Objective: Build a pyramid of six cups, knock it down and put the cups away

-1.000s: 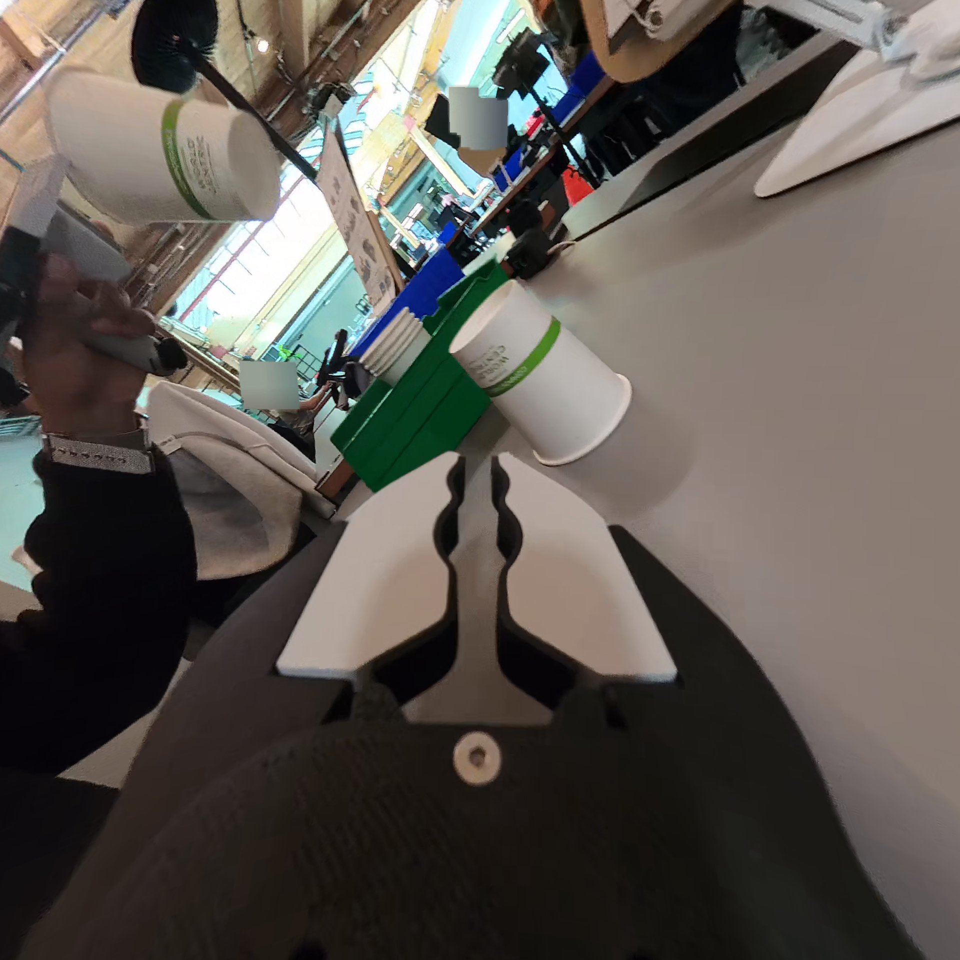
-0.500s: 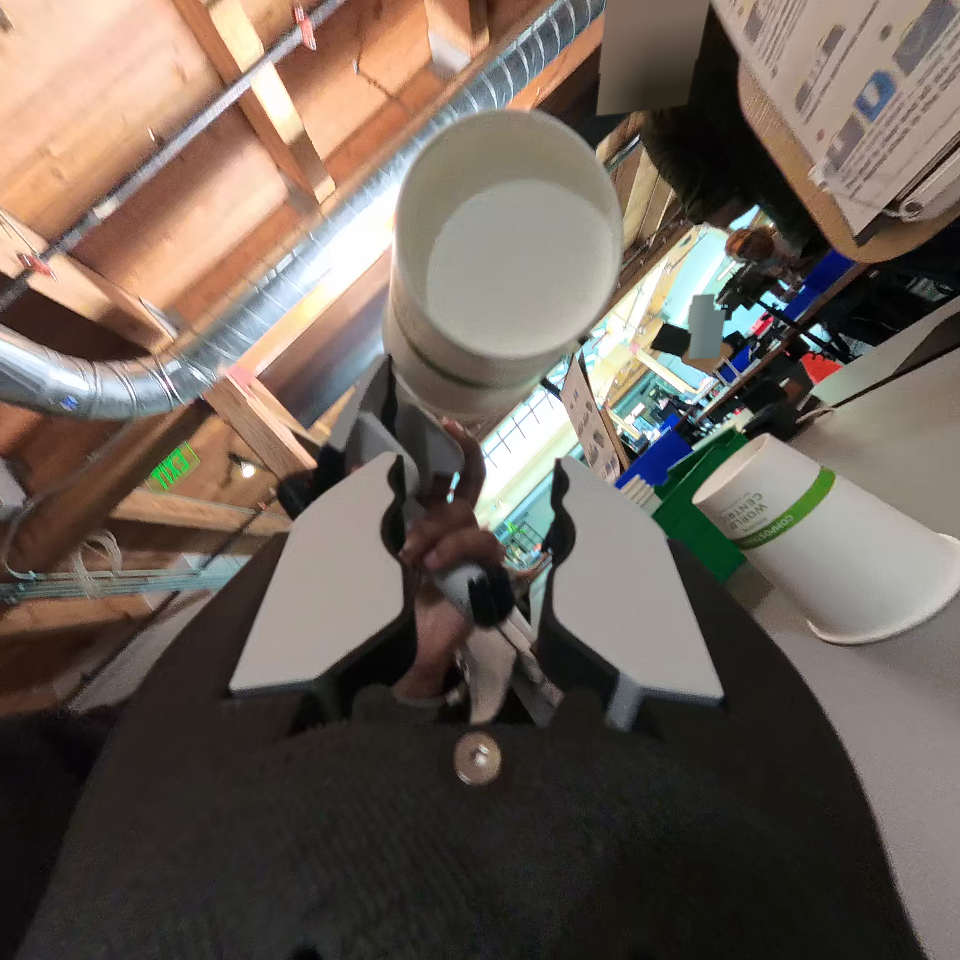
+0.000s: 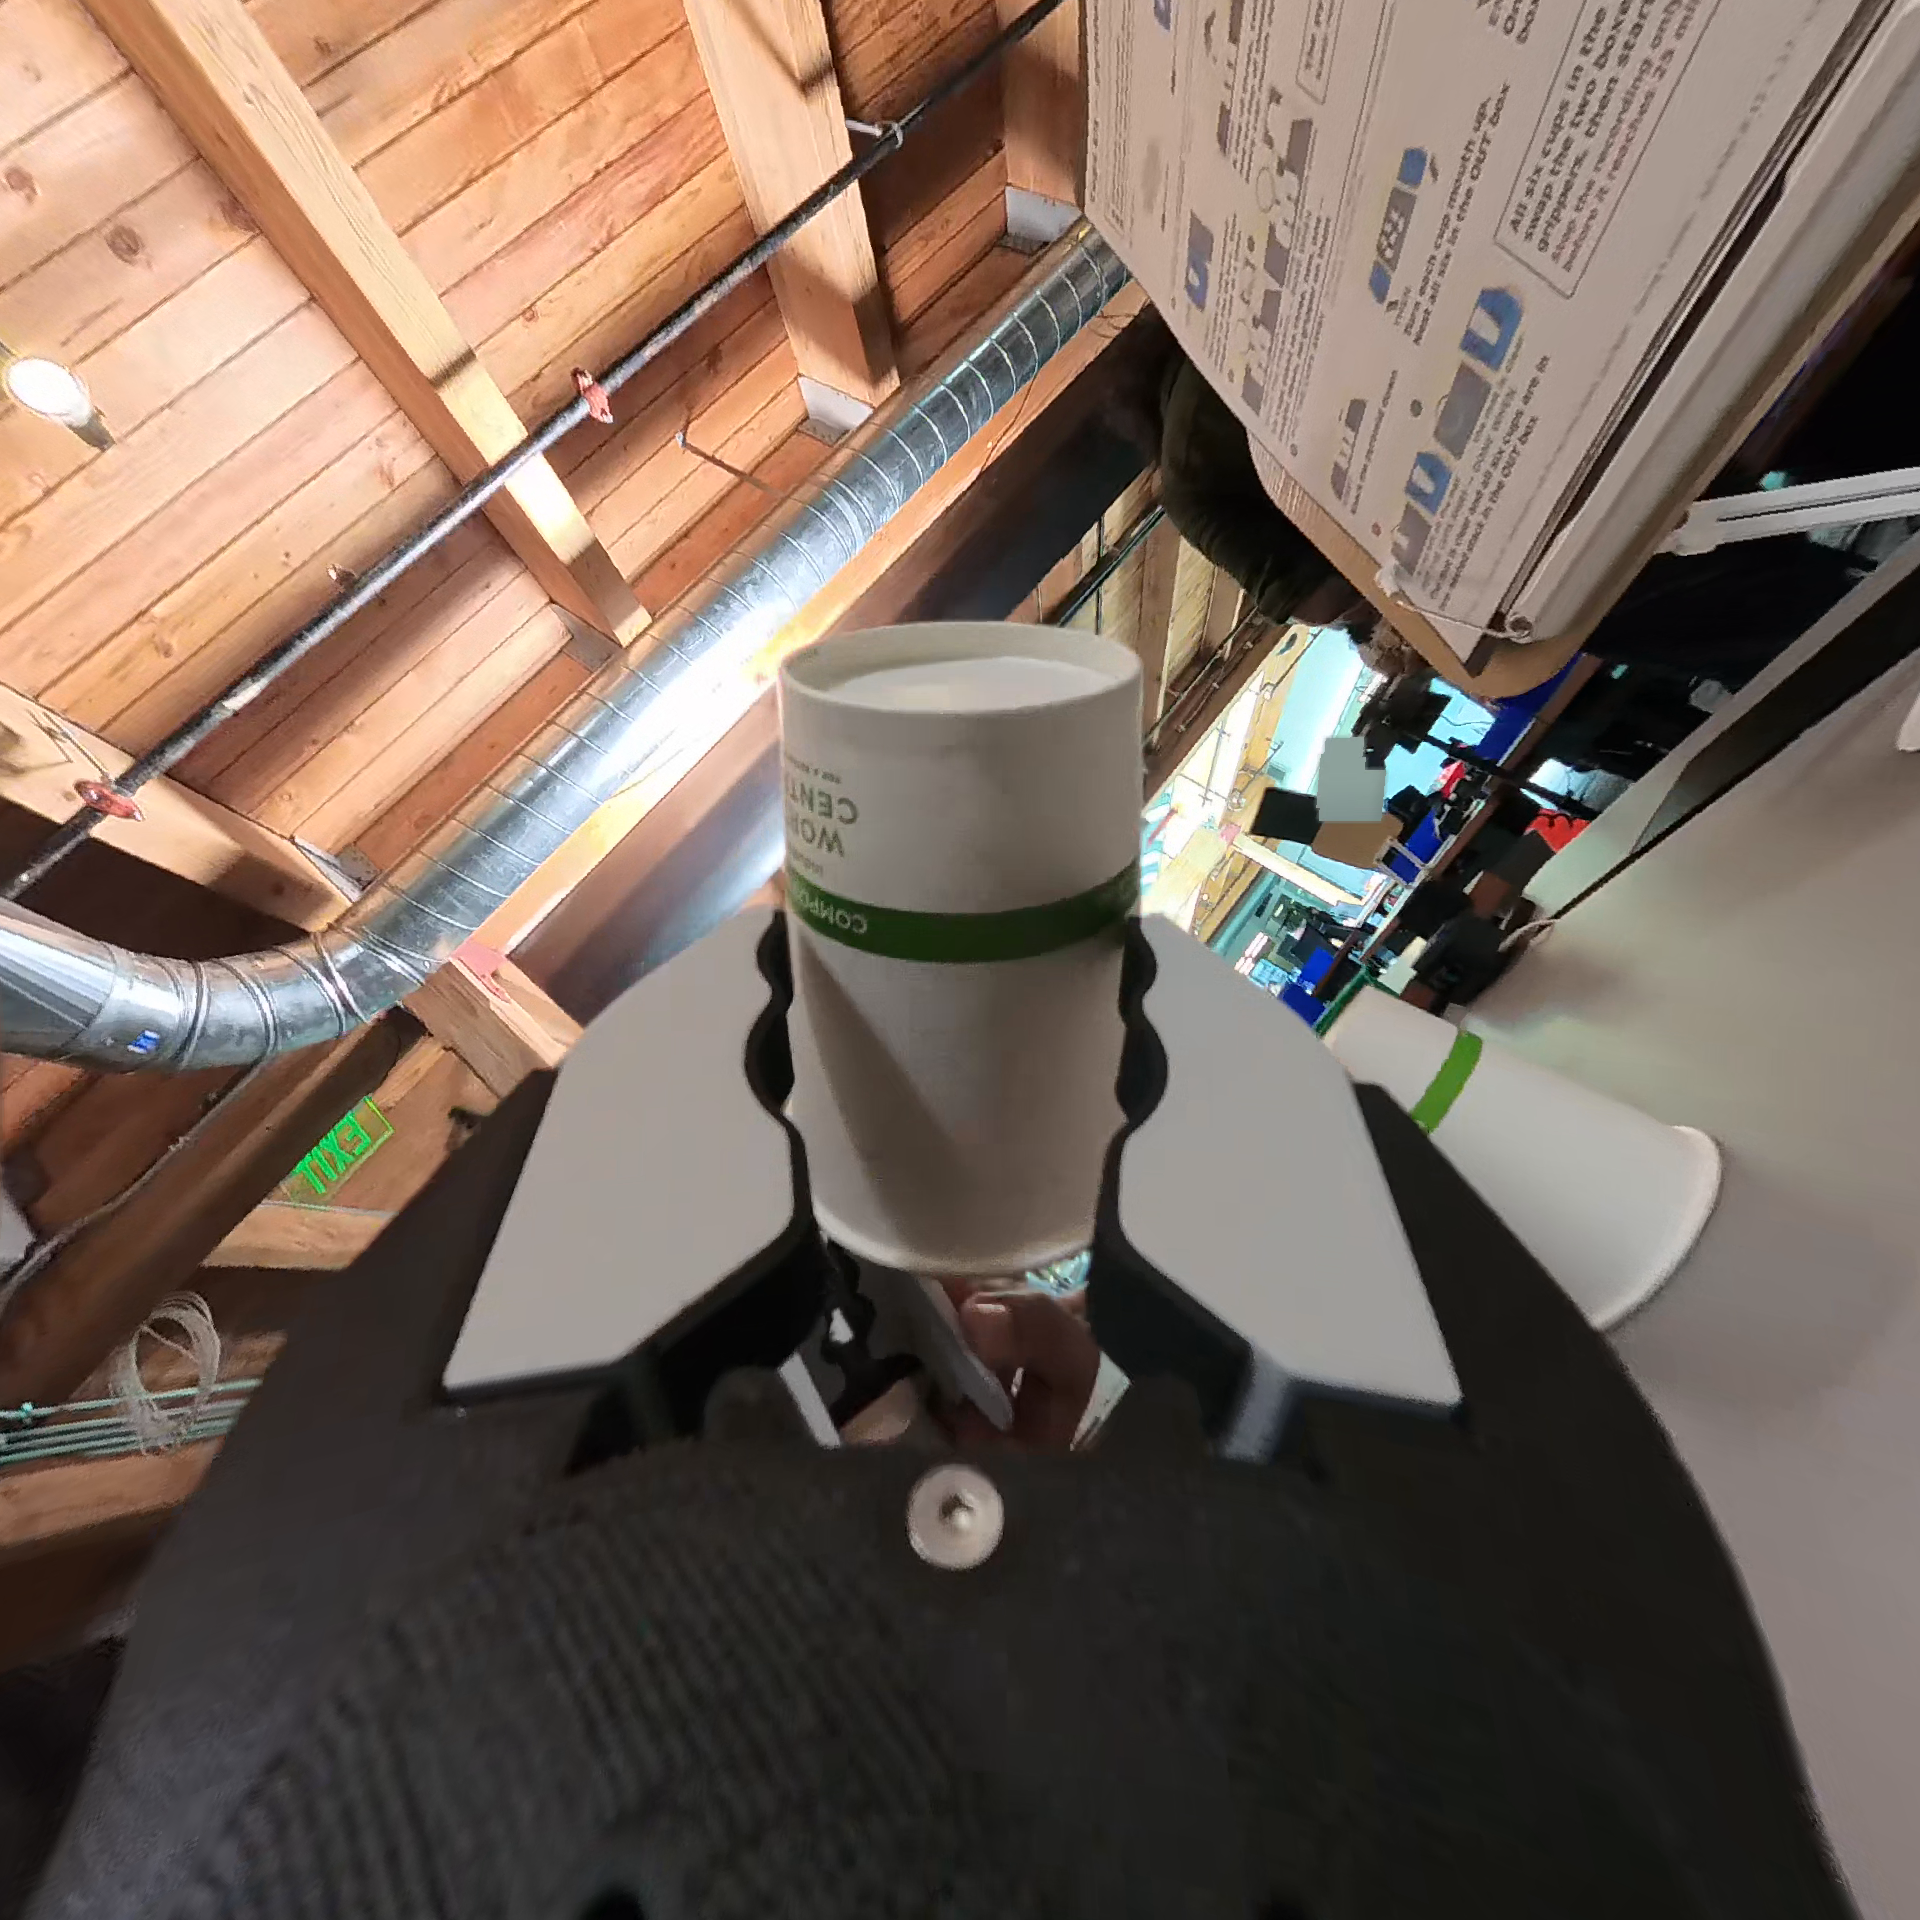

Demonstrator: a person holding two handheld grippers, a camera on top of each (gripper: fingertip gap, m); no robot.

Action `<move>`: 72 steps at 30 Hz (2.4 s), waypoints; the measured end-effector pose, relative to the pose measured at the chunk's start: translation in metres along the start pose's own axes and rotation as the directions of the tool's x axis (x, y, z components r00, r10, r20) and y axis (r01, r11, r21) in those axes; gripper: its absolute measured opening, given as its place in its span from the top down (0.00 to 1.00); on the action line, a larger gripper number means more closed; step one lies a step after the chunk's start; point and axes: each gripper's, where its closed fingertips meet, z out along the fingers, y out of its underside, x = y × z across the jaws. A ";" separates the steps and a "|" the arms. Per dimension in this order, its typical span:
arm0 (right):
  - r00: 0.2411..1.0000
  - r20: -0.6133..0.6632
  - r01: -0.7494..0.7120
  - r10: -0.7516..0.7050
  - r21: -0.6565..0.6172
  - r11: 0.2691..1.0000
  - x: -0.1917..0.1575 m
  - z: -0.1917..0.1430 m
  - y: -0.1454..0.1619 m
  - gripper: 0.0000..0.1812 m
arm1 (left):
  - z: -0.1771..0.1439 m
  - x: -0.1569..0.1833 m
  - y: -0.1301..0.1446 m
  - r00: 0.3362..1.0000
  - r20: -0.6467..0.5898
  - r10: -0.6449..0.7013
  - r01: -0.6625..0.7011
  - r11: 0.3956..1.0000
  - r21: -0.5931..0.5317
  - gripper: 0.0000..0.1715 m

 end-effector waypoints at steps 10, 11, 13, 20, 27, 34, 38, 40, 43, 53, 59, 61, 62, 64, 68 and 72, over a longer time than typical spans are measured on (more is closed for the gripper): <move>0.997 -0.014 -0.074 0.073 -0.184 0.980 0.006 0.007 0.029 0.50 | -0.009 0.000 0.004 0.992 -0.121 -0.027 0.026 1.000 -0.007 0.98; 0.995 -0.019 -0.096 0.095 -0.186 0.978 0.008 0.007 0.030 0.51 | -0.009 0.003 0.006 0.989 -0.144 -0.034 0.033 0.999 -0.015 0.98; 0.992 -0.024 -0.128 0.125 -0.177 0.976 0.011 0.007 0.030 0.51 | -0.008 0.008 0.010 0.984 -0.173 -0.046 0.042 0.999 -0.027 0.98; 0.998 -0.027 -0.057 0.053 -0.177 0.983 0.015 0.006 0.024 0.52 | -0.005 0.007 0.023 0.990 -0.145 -0.001 -0.009 0.997 -0.074 0.98; 0.953 -0.118 0.245 -0.277 -0.232 0.941 0.026 0.002 0.000 0.52 | -0.008 -0.018 0.036 0.989 0.002 0.147 -0.145 0.981 -0.126 0.88; 0.635 -0.187 0.609 -0.750 -0.477 0.634 0.059 0.006 -0.003 0.52 | -0.042 -0.083 0.020 0.926 0.357 0.120 -0.090 0.991 -0.099 0.83; 0.493 -0.112 0.633 -0.863 -0.634 0.444 0.090 0.012 0.016 0.52 | -0.082 -0.121 0.011 0.827 0.552 0.106 -0.063 0.993 -0.097 0.83; 0.461 -0.081 0.623 -0.884 -0.680 0.387 0.103 0.018 0.025 0.52 | -0.101 -0.133 0.008 0.785 0.614 0.085 -0.040 0.995 -0.086 0.83; 0.418 -0.040 0.592 -0.908 -0.746 0.305 0.123 0.023 0.038 0.52 | -0.124 -0.142 0.008 0.746 0.664 0.045 0.001 0.998 -0.069 0.83; 0.354 0.105 0.500 -0.929 -0.861 0.093 0.169 0.031 0.070 0.52 | -0.161 -0.145 0.012 0.708 0.706 -0.019 0.063 0.997 -0.037 0.83; 0.406 0.065 0.425 -0.911 -0.897 0.125 0.182 0.031 0.069 0.51 | -0.165 -0.151 0.016 0.715 0.698 -0.034 0.087 0.995 -0.041 0.83; 0.395 0.046 0.427 -0.917 -0.893 0.139 0.182 0.031 0.064 0.51 | -0.163 -0.154 0.019 0.722 0.690 -0.048 0.103 0.994 -0.038 0.83; 0.393 0.043 0.428 -0.919 -0.893 0.141 0.181 0.030 0.063 0.49 | -0.162 -0.155 0.020 0.725 0.686 -0.057 0.113 0.993 -0.037 0.83; 0.398 0.045 0.421 -0.916 -0.896 0.138 0.180 0.026 0.063 0.48 | -0.159 -0.155 0.023 0.732 0.677 -0.077 0.131 0.991 -0.029 0.83; 0.400 0.047 0.394 -0.915 -0.911 0.125 0.179 0.016 0.061 0.45 | -0.153 -0.156 0.024 0.746 0.662 -0.071 0.131 0.991 -0.041 0.83; 0.402 0.039 0.381 -0.915 -0.916 0.128 0.174 0.006 0.060 0.45 | -0.146 -0.158 0.023 0.755 0.654 -0.045 0.112 0.992 -0.062 0.83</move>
